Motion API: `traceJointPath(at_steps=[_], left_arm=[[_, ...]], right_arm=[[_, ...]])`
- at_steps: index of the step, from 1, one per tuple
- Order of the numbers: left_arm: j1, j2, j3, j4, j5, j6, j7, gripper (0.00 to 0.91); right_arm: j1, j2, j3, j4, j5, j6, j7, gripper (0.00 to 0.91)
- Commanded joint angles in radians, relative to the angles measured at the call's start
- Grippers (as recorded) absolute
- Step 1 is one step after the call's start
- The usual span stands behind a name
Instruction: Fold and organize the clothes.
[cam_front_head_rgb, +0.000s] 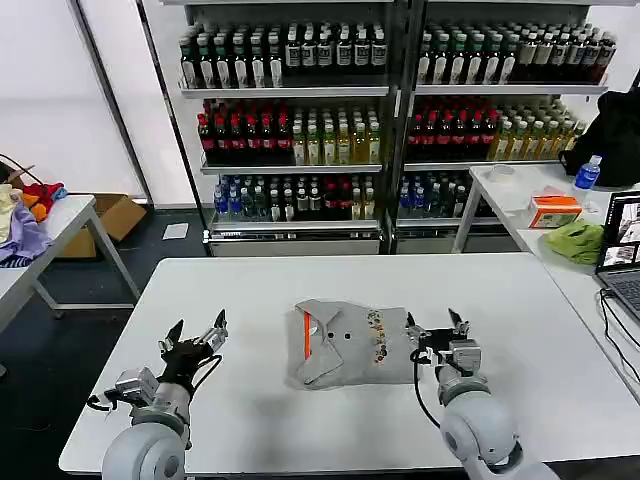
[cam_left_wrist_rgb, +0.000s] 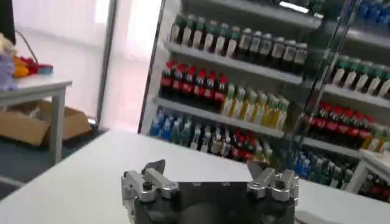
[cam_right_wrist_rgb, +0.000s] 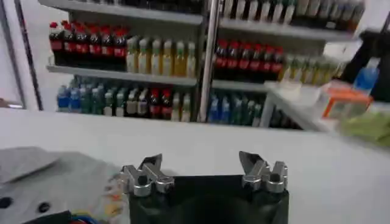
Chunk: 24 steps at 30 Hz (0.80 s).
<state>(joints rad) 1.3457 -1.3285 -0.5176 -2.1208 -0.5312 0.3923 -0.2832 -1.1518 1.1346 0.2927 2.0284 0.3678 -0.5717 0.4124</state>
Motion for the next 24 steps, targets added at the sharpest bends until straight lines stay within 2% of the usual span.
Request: traceJointPath(at_steps=[1, 3, 4, 8, 12, 24], left_arm=[[0.040, -0.010, -0.067, -0.005, 0.163, -0.133, 0.138, 0.907], [0.038, -0.007, -0.065, 0.012, 0.187, -0.144, 0.134, 0.907], [0.036, -0.006, -0.062, 0.018, 0.177, -0.146, 0.129, 0.907], [0.024, -0.008, -0.048, 0.034, 0.131, -0.149, 0.114, 0.907], [0.026, -0.009, -0.037, 0.029, 0.137, -0.140, 0.110, 0.907], [0.067, -0.010, -0.039, 0.043, 0.206, -0.154, 0.143, 0.907]], right_arm=[[-0.113, -0.191, 0.329, 0.093, -0.157, -0.004, -0.141, 0.907], [-0.153, -0.217, 0.357, 0.082, -0.084, 0.002, -0.135, 0.907], [-0.162, -0.217, 0.363, 0.080, -0.076, 0.002, -0.132, 0.907], [-0.172, -0.169, 0.379, 0.095, -0.023, -0.002, -0.099, 0.907], [-0.178, -0.114, 0.365, 0.116, -0.037, 0.009, -0.082, 0.907], [-0.196, -0.082, 0.335, 0.118, -0.072, 0.015, -0.082, 0.907]])
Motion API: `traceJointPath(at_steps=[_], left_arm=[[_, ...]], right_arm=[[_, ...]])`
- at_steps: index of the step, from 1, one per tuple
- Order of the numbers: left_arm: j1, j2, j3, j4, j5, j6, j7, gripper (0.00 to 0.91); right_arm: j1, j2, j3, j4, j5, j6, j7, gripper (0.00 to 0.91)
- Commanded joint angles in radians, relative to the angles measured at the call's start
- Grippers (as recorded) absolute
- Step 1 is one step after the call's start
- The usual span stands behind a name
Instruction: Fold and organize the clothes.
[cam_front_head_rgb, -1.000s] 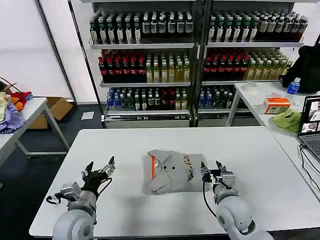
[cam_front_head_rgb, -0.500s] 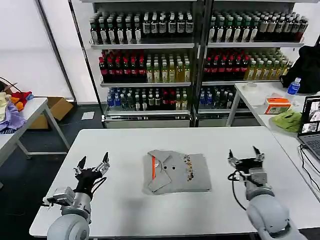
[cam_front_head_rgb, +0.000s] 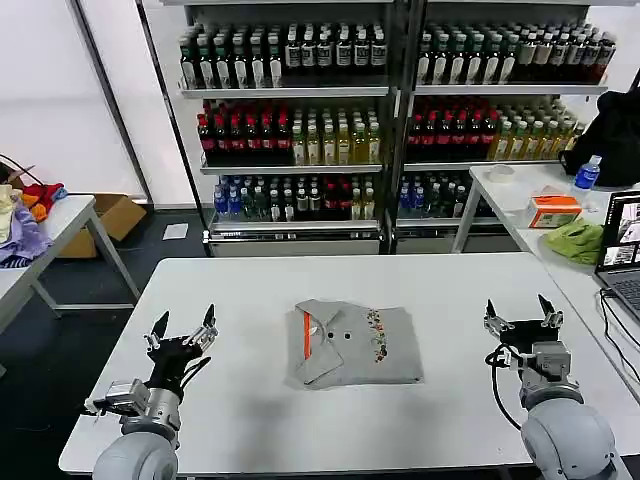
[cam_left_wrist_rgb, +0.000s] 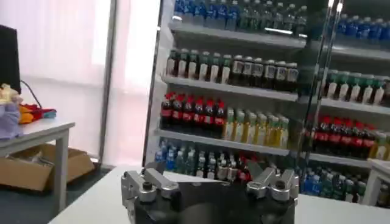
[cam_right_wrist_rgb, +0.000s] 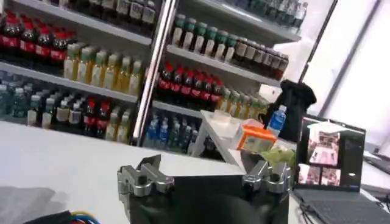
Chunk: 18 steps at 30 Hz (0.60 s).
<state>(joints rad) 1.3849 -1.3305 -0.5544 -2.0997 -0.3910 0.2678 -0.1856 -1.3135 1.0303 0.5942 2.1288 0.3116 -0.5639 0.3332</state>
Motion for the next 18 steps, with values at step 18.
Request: traceJointPath(at_steps=[18], left_arm=[[0.010, -0.014, -0.007, 0.011, 0.078, -0.006, 0.053, 0.907]], right_arm=[[-0.074, 0.043, 0.034, 0.030, -0.029, 0.007, -0.003, 0.907]])
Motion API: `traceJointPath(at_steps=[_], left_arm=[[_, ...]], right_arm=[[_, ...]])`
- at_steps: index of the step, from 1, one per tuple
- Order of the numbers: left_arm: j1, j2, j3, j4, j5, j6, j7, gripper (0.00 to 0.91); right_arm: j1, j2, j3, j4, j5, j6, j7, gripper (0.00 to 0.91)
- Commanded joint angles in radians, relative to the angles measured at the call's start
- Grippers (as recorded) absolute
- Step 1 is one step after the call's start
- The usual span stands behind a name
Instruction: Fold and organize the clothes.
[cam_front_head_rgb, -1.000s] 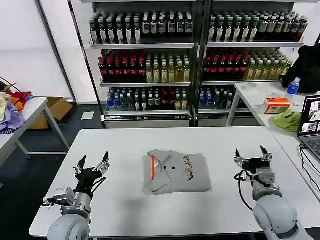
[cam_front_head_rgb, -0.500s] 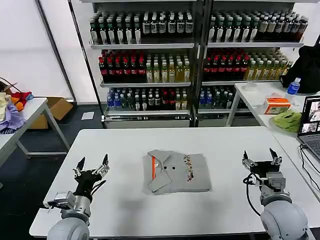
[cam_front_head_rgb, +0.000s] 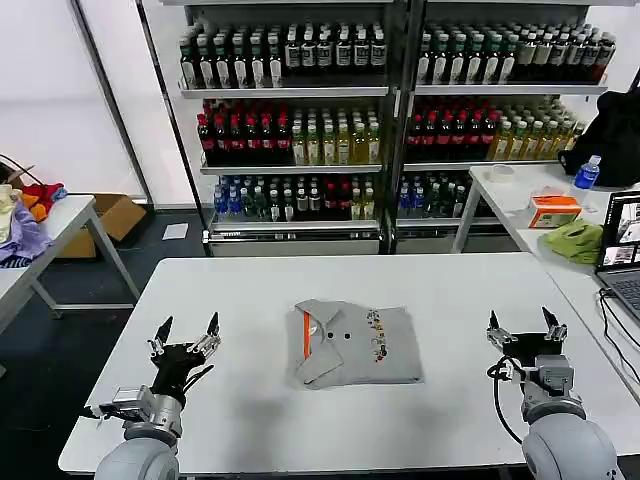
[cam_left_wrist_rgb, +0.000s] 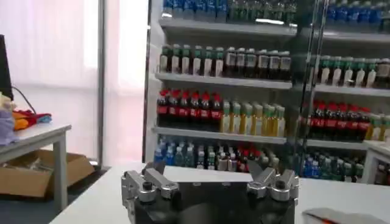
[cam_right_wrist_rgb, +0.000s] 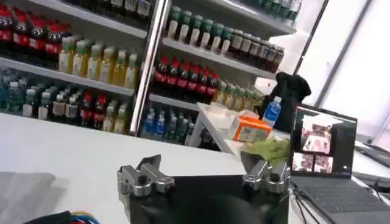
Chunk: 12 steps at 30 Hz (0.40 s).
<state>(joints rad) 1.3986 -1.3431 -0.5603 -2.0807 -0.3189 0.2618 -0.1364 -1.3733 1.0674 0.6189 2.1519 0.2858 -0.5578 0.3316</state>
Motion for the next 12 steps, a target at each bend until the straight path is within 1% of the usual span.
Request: traceJointPath(at_steps=[1, 10, 12], left_arm=[[-0.002, -0.002, -0.002, -0.010, 0.004, -0.001, 0.004, 0.907], [0.015, -0.008, -0.002, -0.028, 0.002, -0.010, 0.012, 0.907], [0.015, -0.009, 0.000, -0.030, 0.002, -0.008, 0.011, 0.907]], right_arm=[[-0.014, 0.005, 0.009, 0.007, -0.002, 0.001, -0.002, 0.907], [-0.012, 0.000, 0.007, 0.014, 0.005, 0.001, -0.009, 0.907], [-0.009, -0.006, 0.007, 0.022, 0.011, 0.002, -0.023, 0.907]])
